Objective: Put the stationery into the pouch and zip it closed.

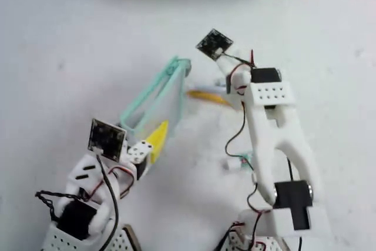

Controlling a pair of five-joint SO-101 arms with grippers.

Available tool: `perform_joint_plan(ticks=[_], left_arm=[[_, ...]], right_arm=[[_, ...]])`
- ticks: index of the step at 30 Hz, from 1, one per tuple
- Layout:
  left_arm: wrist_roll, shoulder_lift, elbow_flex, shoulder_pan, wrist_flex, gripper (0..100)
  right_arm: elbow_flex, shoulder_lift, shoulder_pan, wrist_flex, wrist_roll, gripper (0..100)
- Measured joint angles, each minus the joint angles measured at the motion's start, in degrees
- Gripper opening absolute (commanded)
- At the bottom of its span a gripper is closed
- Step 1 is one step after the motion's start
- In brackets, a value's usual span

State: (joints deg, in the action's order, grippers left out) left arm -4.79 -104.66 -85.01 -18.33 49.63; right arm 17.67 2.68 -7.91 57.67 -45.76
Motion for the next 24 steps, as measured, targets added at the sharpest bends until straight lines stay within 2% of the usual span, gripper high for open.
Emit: perform_joint_plan(ticks=[12,22,24], left_arm=[[0.00,0.00,0.00,0.00,0.00,19],[0.00,0.00,0.00,0.00,0.00,19],[0.00,0.00,0.00,0.00,0.00,19]], right_arm=[[-0.09,-12.92,-1.23,-8.70,-0.79,11.1],[-3.34,-21.89,-1.32,-9.76,-0.79,11.0],[-3.52,-22.24,-1.49,-10.37,-0.88,7.9]])
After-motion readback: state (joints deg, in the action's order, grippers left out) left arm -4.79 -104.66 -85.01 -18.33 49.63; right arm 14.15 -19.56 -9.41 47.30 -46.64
